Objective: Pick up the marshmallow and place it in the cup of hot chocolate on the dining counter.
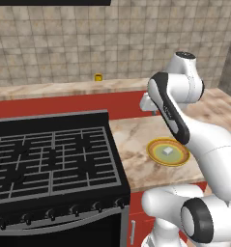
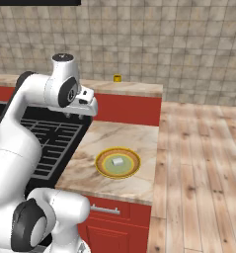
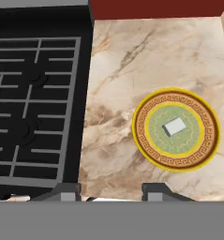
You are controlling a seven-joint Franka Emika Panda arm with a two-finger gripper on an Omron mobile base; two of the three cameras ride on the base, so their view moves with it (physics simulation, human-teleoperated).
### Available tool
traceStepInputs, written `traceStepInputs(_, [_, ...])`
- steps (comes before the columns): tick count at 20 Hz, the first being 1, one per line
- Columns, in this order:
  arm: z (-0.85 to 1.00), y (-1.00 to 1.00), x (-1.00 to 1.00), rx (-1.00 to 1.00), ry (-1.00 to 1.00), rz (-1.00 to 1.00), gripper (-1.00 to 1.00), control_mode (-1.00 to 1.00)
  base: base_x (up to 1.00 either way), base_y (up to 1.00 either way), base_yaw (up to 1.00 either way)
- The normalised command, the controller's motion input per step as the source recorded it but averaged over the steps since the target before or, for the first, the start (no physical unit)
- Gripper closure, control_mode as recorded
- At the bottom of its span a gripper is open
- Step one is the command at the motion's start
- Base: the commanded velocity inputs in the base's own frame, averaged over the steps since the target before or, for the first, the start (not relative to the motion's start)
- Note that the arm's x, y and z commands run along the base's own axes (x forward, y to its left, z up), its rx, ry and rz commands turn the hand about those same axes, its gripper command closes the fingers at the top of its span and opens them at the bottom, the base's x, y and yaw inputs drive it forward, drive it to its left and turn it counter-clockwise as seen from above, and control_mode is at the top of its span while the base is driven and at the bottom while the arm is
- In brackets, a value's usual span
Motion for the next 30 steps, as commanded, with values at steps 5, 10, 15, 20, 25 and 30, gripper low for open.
traceStepInputs(5, [0.0, -0.18, 0.0, 0.02, 0.01, -0.02, -1.0, -1.0, 0.0, 0.0, 0.0])
traceStepInputs(10, [-0.15, -0.05, 0.35, 0.03, 0.03, -0.34, -1.0, -1.0, 0.0, 0.0, 0.0])
traceStepInputs(15, [-0.44, 0.0, 0.79, 0.0, 0.0, -0.46, -1.0, -1.0, 0.0, 0.0, 0.0])
traceStepInputs(20, [-0.35, -0.15, 0.38, 0.05, 0.03, -0.32, -1.0, -1.0, 0.0, 0.0, 0.0])
traceStepInputs(25, [-0.04, -0.37, 0.0, 0.22, 0.16, -0.13, -1.0, -1.0, 0.0, 0.0, 0.0])
traceStepInputs(30, [-0.21, -0.35, 0.0, 0.26, 0.16, -0.13, -1.0, -1.0, 0.0, 0.0, 0.0])
